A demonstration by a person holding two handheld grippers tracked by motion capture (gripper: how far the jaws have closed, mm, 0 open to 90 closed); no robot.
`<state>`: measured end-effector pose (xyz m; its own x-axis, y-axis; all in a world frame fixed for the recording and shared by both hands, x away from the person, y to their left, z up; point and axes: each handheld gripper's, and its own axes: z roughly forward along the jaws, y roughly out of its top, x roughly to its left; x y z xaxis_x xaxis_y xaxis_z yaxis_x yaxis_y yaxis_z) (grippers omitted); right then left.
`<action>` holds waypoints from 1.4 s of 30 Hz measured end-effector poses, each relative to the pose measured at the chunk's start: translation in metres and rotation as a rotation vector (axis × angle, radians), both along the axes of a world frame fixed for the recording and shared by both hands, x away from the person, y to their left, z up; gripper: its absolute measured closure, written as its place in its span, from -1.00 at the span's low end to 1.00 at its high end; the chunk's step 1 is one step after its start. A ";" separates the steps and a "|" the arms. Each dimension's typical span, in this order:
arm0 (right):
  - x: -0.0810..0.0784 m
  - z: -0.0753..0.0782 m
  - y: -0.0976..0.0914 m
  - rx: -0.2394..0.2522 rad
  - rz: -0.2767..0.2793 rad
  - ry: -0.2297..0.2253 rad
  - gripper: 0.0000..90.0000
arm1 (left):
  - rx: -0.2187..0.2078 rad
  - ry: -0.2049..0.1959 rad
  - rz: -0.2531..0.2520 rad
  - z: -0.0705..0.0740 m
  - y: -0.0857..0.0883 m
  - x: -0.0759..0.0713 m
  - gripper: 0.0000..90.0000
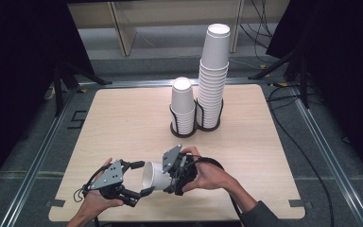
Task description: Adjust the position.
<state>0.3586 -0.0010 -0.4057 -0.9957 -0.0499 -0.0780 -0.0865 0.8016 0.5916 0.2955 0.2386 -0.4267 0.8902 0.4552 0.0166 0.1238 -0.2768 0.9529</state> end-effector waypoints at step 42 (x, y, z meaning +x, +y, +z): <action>0.007 -0.012 -0.002 0.374 -0.126 0.111 -0.53 | -0.260 0.102 0.158 -0.009 -0.004 0.009 -0.89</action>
<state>0.3655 -0.0028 -0.4174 -0.9956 0.0846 0.0404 0.0793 0.5301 0.8442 0.3047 0.2344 -0.4357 0.7994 0.5650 -0.2042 0.2442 0.0049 0.9697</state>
